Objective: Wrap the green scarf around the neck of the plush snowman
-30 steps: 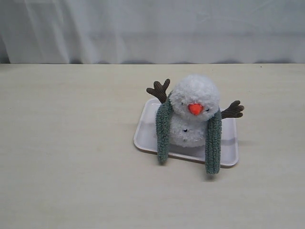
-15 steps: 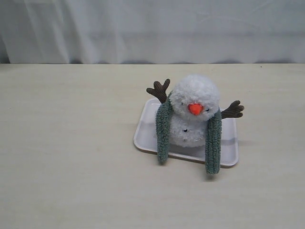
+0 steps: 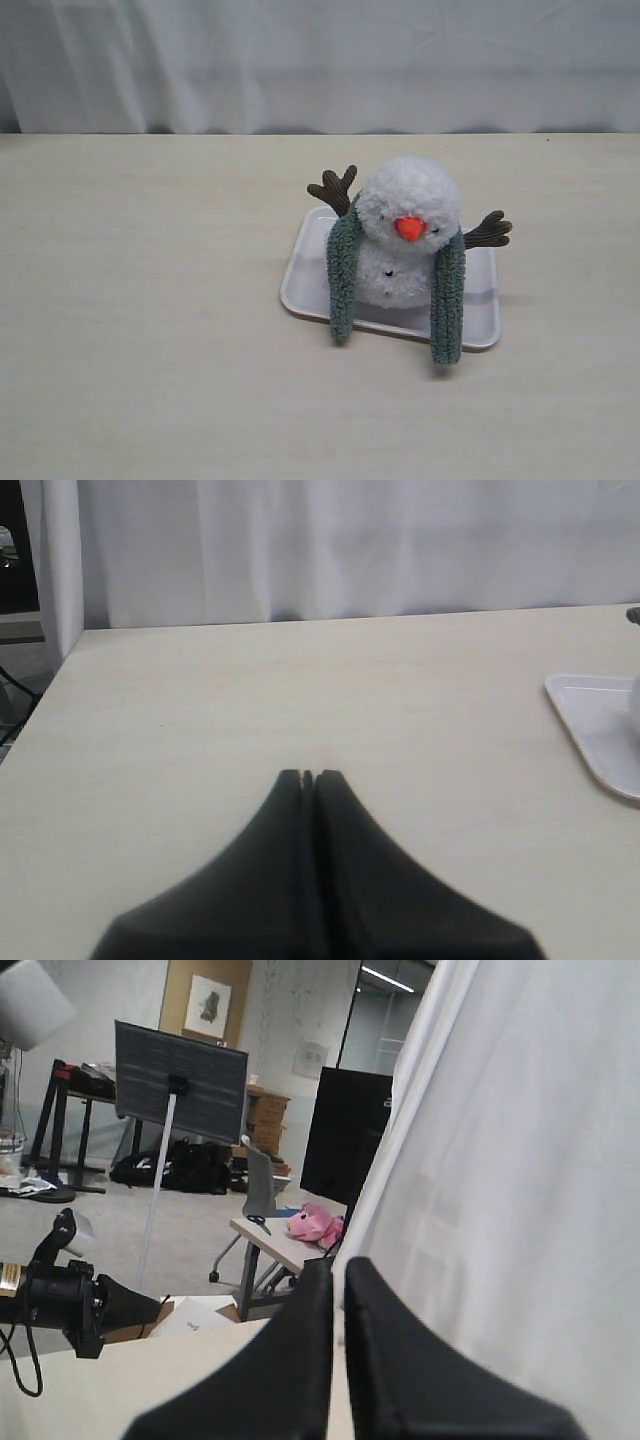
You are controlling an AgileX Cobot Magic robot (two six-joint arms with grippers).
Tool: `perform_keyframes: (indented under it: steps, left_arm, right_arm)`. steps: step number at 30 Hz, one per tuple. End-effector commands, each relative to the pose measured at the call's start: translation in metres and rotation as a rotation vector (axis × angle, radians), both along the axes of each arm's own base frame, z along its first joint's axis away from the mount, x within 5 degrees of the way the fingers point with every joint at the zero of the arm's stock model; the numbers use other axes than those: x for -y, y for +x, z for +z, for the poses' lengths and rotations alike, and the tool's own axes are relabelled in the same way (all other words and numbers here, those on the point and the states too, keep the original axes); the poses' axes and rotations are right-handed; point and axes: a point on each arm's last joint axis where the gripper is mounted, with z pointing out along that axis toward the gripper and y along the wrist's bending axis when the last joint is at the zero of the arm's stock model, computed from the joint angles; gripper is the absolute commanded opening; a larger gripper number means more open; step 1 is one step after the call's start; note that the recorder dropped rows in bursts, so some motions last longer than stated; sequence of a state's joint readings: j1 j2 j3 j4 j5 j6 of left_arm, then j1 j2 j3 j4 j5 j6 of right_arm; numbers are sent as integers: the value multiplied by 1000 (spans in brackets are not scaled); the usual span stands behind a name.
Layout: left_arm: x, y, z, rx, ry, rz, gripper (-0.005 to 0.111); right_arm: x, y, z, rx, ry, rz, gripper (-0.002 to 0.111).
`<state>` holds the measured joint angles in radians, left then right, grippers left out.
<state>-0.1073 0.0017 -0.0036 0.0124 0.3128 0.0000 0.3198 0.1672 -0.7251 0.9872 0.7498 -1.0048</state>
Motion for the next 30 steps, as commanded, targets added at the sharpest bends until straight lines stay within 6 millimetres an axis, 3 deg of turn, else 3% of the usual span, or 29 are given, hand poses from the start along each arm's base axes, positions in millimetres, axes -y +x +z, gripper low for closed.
perform_keyframes:
  steps: [1, 6, 18, 30]
  left_arm:
    - [0, 0, 0, 7, 0, 2, 0]
    - [0, 0, 0, 7, 0, 2, 0]
    - [0, 0, 0, 7, 0, 2, 0]
    - [0, 0, 0, 7, 0, 2, 0]
  right_arm:
    - [5, -15, -7, 56, 16, -10, 4]
    - [12, -36, -11, 141, 42, -12, 4]
    - [13, -36, -11, 146, 24, -21, 4]
    - [29, -17, -25, 250, -303, -322, 4]
